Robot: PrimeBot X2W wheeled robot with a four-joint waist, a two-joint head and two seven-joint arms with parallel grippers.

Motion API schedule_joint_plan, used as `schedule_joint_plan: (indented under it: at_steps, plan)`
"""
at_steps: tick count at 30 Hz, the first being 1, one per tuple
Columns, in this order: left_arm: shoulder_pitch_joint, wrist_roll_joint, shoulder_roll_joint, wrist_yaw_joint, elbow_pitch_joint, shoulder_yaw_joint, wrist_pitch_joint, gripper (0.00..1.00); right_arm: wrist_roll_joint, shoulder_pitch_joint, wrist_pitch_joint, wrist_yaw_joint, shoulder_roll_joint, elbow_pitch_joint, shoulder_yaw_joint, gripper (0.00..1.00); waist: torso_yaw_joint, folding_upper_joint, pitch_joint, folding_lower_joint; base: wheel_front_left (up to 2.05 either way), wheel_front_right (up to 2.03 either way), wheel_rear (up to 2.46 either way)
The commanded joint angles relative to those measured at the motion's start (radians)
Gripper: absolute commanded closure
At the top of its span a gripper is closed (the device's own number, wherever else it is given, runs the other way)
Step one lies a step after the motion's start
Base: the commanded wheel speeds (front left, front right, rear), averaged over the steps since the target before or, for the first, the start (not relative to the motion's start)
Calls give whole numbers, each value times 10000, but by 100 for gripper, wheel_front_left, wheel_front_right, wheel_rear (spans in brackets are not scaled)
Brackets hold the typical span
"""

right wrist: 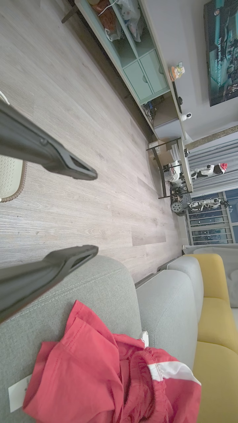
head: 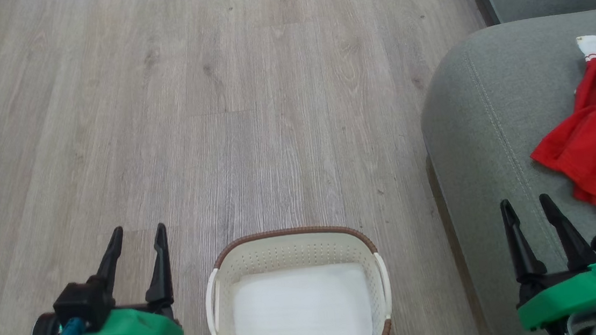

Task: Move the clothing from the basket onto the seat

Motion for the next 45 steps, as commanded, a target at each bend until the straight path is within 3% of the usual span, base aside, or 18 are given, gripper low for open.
schedule_joint_plan:
  at_steps: [1,2,3,7,45]
  plan:
    - [-194,-29,6,-52,-293,363,-126,0,73,-510,-105,-2,-91,-282,204,0,-3,0,-3,0,0,0,0]
    - [-194,-50,4,-58,-277,361,-126,0,75,-512,-105,-2,-92,-280,205,0,-7,0,-4,0,0,0,0]
    - [0,-11,-2,-65,39,22,0,100,1,-1,-2,0,1,5,0,100,-6,0,-3,0,0,0,0]
    - [119,-73,-17,-64,582,18,49,100,55,150,19,2,37,542,81,100,-9,0,-2,0,0,0,0]
    - [-199,-4433,-15,-86,480,445,1110,100,3818,-468,1006,1,338,742,-278,100,-65,0,0,0,0,0,0]
